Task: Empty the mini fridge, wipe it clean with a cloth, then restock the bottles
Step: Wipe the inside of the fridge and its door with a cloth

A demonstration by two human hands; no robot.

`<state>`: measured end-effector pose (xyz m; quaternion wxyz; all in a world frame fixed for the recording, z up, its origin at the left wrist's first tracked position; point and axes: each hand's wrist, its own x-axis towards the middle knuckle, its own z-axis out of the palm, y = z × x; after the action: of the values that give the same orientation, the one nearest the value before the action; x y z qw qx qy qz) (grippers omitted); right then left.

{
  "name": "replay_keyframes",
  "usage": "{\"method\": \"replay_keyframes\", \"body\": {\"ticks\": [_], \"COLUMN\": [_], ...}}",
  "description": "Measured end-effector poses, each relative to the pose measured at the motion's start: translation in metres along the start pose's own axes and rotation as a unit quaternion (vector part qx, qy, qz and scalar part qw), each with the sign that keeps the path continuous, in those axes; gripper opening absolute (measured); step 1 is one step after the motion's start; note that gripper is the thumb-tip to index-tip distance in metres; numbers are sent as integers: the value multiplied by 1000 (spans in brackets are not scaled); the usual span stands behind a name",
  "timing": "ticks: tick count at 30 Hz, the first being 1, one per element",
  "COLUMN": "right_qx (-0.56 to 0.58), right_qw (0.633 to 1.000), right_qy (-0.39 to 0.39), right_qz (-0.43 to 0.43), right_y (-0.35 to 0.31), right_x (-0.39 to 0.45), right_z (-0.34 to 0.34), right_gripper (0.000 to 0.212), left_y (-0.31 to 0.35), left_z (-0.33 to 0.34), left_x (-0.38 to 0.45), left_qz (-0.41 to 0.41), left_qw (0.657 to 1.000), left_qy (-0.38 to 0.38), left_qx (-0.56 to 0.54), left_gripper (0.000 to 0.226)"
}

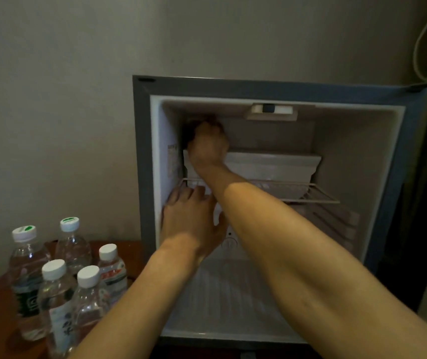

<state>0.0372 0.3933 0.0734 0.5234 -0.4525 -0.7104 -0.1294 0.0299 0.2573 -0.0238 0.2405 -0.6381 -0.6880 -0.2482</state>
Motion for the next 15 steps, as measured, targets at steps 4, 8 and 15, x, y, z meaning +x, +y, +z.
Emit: {"method": "replay_keyframes", "body": {"ticks": [4, 8, 15], "right_qx": [-14, -41, -53], "right_qw": [999, 998, 998], "right_qy": [-6, -15, -41], "right_qz": [-40, -44, 11], "right_y": [12, 32, 110], "right_x": [4, 13, 21], "right_z": [4, -4, -43], "right_gripper": [26, 31, 26], "left_y": [-3, -5, -3], "left_z": [4, 2, -3], "left_x": [0, 2, 0], "left_qz": [11, 15, 8], "left_qw": [1000, 1000, 1000], "left_qy": [5, -11, -21], "left_qx": [6, 21, 23], "left_gripper": [51, 56, 59]}}
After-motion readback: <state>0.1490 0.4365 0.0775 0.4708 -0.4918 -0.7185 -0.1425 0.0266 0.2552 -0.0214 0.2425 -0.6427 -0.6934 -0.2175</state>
